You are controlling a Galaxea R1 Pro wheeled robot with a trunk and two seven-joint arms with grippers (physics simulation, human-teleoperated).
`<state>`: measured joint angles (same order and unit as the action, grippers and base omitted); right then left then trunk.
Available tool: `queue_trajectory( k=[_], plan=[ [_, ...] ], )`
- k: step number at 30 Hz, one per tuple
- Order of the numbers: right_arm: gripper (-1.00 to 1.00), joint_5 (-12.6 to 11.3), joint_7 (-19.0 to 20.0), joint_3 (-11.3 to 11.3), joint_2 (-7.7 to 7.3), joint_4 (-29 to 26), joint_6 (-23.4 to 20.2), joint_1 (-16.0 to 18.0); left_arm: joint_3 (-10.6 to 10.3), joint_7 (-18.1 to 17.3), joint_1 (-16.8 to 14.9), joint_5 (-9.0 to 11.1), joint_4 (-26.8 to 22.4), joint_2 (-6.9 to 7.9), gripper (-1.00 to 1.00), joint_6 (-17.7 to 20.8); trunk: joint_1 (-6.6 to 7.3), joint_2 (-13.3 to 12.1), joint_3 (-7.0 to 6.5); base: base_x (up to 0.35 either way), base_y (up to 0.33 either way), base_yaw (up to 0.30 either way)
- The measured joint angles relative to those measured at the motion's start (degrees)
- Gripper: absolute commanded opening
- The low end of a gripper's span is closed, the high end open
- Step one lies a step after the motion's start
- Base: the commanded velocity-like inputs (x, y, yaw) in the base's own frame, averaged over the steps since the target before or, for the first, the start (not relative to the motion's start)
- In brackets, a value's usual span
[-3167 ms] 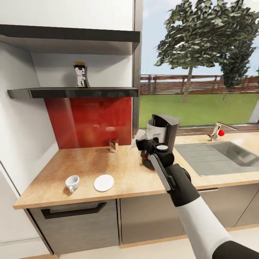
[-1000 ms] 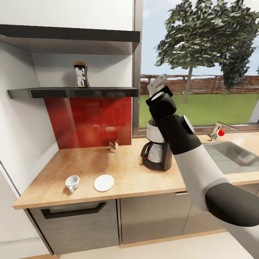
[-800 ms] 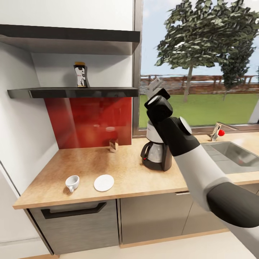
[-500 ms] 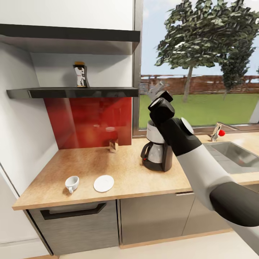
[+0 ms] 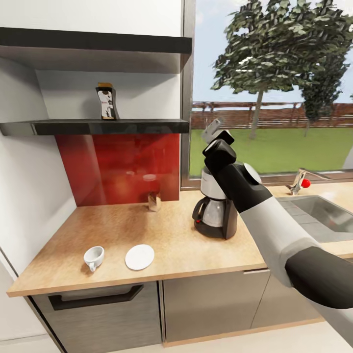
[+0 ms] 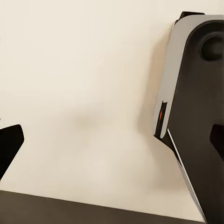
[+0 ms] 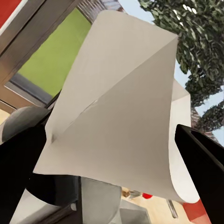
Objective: Set up a coffee station on the kitchen countertop: keep the coffee maker on the countertop, move the bottle of coffee from the kitchen shelf to the counter next to the coffee maker, place a paper coffee filter on top of the coffee maker, put the saucer next to the coffee maker with the coffee cup on the saucer, and place the electric kettle next to the coffee maker.
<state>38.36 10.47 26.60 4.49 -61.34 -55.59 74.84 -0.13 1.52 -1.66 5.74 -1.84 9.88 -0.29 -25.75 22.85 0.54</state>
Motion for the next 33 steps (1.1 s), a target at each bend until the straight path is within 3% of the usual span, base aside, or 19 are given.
queue_trajectory(
  k=[14, 19, 33],
  plan=[
    [-1.00, 0.1, -0.1, 0.1, -0.07, 0.5, 0.0, 0.0, 0.0, 0.0, 0.0, 0.0, 0.0, -0.03, 1.00, 0.0, -0.01, 0.0, 0.00, 0.090, 0.000, 0.000],
    [-1.00, 2.8, -0.5, 0.2, -0.01, 2.4, 0.2, 0.0, 0.0, 0.0, 0.0, 0.0, 0.4, -0.03, 1.00, -0.1, 0.00, 0.0, 0.00, 0.000, 0.000, 0.000],
    [-1.00, 3.1, -0.6, 0.2, 0.16, 3.9, 0.3, 0.0, 0.0, 0.0, 0.0, 0.0, 0.8, -0.03, 1.00, -0.3, 0.00, 0.0, 0.00, 0.071, 0.000, 0.000]
  ],
)
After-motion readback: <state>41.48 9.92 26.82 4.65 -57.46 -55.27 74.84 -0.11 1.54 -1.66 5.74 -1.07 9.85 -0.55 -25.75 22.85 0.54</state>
